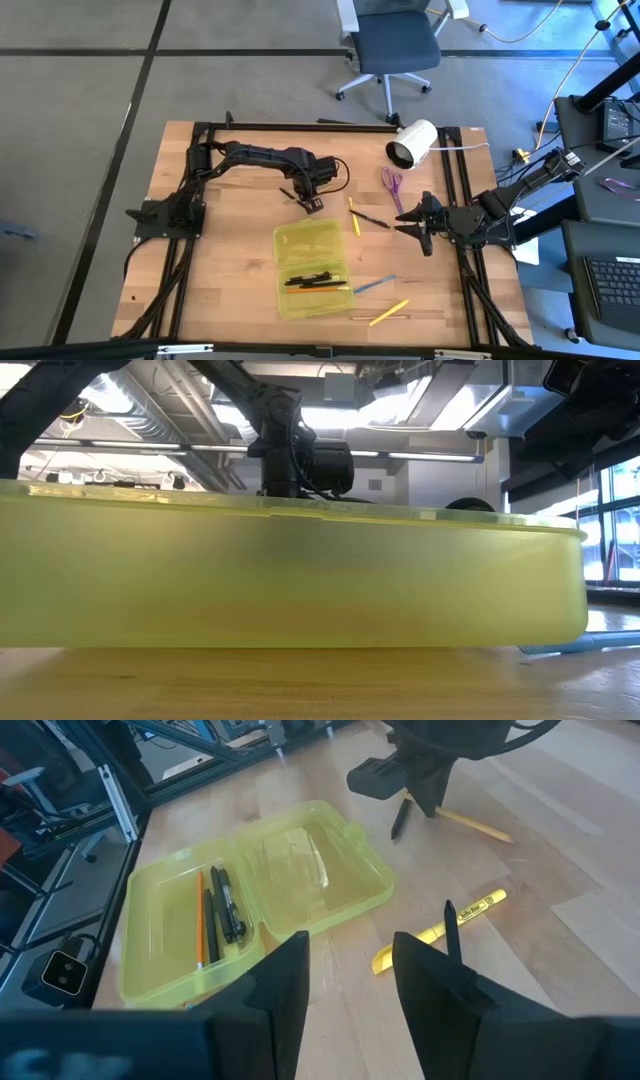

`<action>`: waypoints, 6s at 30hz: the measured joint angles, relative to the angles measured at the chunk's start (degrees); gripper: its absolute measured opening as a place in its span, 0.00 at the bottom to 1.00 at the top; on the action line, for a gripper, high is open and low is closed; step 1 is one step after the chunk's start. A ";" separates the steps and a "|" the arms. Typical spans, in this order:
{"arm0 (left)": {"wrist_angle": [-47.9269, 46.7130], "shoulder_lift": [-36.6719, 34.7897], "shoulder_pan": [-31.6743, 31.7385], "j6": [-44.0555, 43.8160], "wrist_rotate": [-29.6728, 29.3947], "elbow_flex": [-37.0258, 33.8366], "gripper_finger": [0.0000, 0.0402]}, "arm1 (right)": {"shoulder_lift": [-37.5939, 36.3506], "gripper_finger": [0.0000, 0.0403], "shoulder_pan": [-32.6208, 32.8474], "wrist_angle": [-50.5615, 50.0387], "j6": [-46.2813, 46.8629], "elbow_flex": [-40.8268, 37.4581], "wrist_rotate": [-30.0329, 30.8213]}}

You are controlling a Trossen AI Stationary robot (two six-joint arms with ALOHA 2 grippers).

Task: Pick & place school supplies into a supply box
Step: Put the yellow pencil into the yellow supplies box, then put the black pen into the yellow supplies box

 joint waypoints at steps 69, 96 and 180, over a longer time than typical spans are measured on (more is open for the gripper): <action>-1.60 5.72 -39.41 -6.48 2.43 17.37 0.05 | 0.13 0.37 0.01 -4.26 1.77 0.02 -5.01; 2.53 5.70 -39.86 -13.54 6.02 13.91 0.05 | 0.13 0.37 0.00 -4.28 1.70 0.02 -4.98; 43.86 -55.85 -33.88 -8.33 -26.47 -41.91 0.49 | 37.28 0.47 -26.49 0.63 -17.18 9.16 -20.92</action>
